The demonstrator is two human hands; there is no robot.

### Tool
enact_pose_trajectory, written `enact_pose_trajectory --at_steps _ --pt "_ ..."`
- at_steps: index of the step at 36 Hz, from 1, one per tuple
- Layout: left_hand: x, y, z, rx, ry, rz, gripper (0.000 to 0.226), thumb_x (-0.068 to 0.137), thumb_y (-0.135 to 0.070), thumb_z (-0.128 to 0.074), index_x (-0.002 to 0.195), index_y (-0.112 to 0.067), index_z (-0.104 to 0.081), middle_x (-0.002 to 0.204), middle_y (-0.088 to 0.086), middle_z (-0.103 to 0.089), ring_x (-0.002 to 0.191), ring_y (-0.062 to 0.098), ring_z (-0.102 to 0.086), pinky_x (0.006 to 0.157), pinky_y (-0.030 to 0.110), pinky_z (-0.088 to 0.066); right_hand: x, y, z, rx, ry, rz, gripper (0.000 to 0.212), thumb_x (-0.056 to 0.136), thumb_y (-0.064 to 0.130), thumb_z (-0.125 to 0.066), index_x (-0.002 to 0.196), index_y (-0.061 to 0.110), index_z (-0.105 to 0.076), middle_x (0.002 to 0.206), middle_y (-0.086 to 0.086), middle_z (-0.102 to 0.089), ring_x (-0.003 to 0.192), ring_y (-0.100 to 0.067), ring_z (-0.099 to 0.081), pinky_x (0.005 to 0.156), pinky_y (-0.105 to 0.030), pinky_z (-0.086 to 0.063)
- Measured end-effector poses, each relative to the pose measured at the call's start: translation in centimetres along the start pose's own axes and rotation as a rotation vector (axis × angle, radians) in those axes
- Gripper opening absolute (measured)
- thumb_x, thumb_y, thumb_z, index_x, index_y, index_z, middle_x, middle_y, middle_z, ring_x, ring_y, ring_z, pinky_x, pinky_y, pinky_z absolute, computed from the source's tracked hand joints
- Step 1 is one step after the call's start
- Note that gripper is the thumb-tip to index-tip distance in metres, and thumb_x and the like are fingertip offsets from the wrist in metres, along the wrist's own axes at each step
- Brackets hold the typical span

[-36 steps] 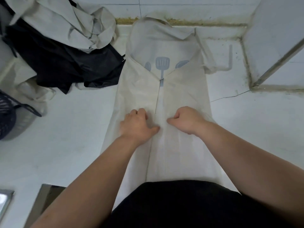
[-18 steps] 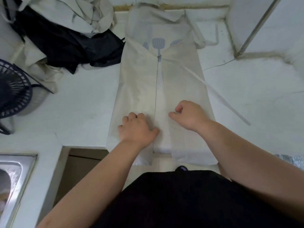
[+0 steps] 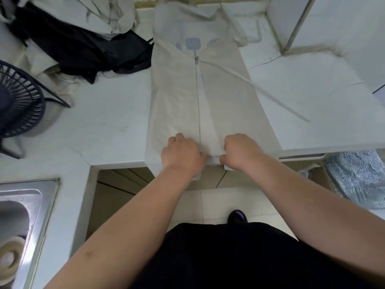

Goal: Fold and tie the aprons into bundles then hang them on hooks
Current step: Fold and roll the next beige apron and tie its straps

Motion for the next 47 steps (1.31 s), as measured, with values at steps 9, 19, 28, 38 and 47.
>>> enact_pose_trajectory --at_steps 9,19,28,38,47 --pt "0.2 0.0 -0.6 -0.028 0.014 -0.01 0.029 0.09 -0.023 -0.053 0.115 -0.011 -0.058 0.12 0.008 -0.044 0.114 0.027 -0.041 0.078 0.032 -0.035 -0.3 -0.7 -0.3 0.178 -0.02 -0.085 0.026 0.088 0.015 -0.049 0.063 0.014 -0.039 0.071 -0.004 -0.046 0.078 -0.028 -0.048 0.054 -0.026 -0.03" --pt "0.4 0.8 0.2 -0.296 0.088 -0.112 0.019 0.093 -0.042 -0.045 0.099 -0.041 -0.064 0.119 -0.007 -0.05 0.123 0.026 -0.036 0.085 0.034 -0.024 -0.5 1.6 1.2 0.491 -0.06 0.155 0.023 0.093 0.01 -0.049 0.077 0.003 -0.064 0.082 -0.008 -0.061 0.086 -0.026 -0.055 0.062 -0.024 -0.032" --pt "-1.5 4.6 0.2 -0.668 -0.367 -0.058 0.036 0.096 -0.003 -0.04 0.117 -0.016 -0.067 0.124 0.001 -0.06 0.117 0.017 -0.052 0.091 0.012 -0.031 -0.9 -1.8 -0.8 0.542 -0.237 -0.026 0.037 0.095 0.008 -0.042 0.129 0.015 -0.055 0.13 -0.005 -0.056 0.118 -0.022 -0.053 0.098 -0.029 -0.04" --pt "-3.4 9.2 -3.3 -1.065 -0.376 0.606 0.028 0.102 -0.029 -0.037 0.12 -0.01 -0.046 0.125 0.011 -0.049 0.113 0.029 -0.049 0.092 0.037 -0.041 -1.7 -0.9 -2.2 0.14 -0.193 -0.038 0.053 0.092 0.053 -0.044 0.141 0.033 -0.038 0.147 -0.002 -0.033 0.134 -0.025 -0.032 0.106 -0.038 -0.023" --pt "-3.6 9.3 -3.9 -1.17 -0.099 0.367 0.025 0.101 -0.037 -0.037 0.09 -0.022 -0.054 0.089 -0.004 -0.057 0.082 0.015 -0.052 0.07 0.026 -0.04 -1.2 2.1 -2.1 0.184 -0.104 0.066 0.042 0.084 0.052 -0.06 0.106 0.017 -0.054 0.113 -0.006 -0.056 0.106 -0.027 -0.05 0.084 -0.031 -0.039"
Point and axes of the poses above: each hand's wrist, its own x-axis towards the middle knuckle, its own z-axis out of the back of the hand, y = z × x, the point moved 5 cm from there along x, towards the middle knuckle
